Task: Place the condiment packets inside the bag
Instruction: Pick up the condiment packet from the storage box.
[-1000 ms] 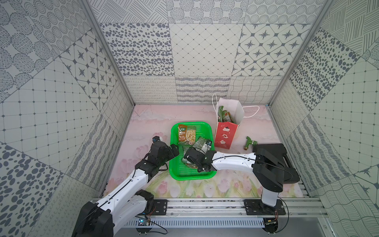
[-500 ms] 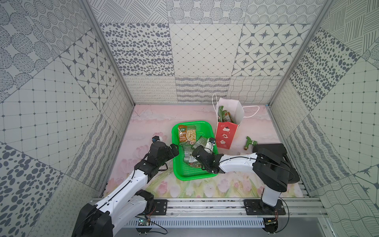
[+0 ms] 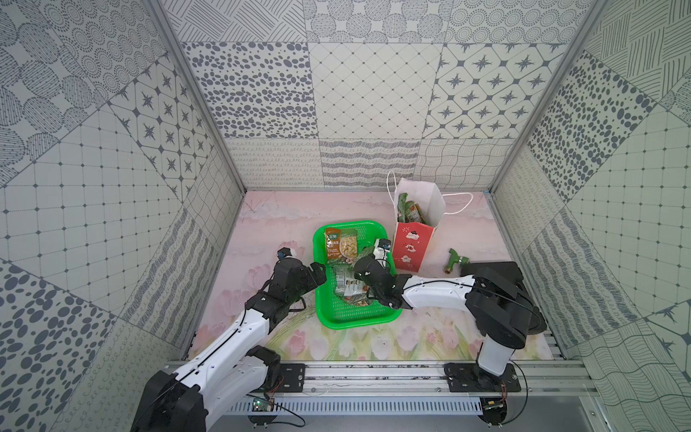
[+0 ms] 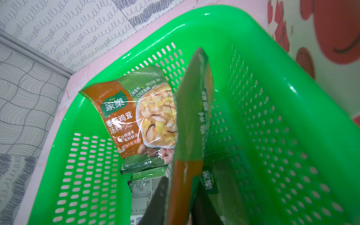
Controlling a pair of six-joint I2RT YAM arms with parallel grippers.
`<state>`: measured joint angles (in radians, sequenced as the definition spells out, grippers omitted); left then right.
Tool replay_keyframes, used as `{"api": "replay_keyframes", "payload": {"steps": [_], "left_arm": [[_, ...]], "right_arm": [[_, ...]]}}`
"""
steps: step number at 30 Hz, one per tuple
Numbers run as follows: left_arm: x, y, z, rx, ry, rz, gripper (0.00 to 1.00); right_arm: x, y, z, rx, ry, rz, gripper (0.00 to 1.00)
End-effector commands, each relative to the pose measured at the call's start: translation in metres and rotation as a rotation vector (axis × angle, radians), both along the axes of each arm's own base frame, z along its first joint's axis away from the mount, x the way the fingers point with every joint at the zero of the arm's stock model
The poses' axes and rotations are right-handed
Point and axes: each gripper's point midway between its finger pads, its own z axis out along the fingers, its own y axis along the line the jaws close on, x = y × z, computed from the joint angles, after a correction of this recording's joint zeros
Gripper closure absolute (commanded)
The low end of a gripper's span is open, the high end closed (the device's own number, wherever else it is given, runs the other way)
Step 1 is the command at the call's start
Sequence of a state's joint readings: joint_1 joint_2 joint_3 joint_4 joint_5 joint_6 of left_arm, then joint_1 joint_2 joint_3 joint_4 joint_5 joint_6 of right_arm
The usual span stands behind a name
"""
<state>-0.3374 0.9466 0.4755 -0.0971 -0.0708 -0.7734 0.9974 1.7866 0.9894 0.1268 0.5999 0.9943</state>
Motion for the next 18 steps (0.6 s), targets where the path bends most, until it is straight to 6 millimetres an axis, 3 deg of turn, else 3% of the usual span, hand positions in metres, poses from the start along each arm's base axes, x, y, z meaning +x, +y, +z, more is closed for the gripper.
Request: {"api": "replay_keyframes", "payload": {"steps": [1,3,11,18], "left_arm": [[0.004,0.0,0.007,0.005,-0.031,-0.012,0.05],[0.004,-0.001,0.008,0.002,-0.037,-0.015,0.05],[0.002,-0.004,0.017,-0.02,-0.078,-0.035,0.05],[-0.002,-0.004,0.024,-0.031,-0.116,-0.041,0.02]], "right_arm": [[0.003,0.016,0.03,-0.008,-0.042,0.081,0.92],[0.0,0.019,0.042,-0.038,-0.06,0.122,1.0],[-0.016,0.027,0.103,-0.087,-0.162,0.285,1.0],[-0.035,0.02,0.165,-0.072,-0.266,0.396,1.0]]}}
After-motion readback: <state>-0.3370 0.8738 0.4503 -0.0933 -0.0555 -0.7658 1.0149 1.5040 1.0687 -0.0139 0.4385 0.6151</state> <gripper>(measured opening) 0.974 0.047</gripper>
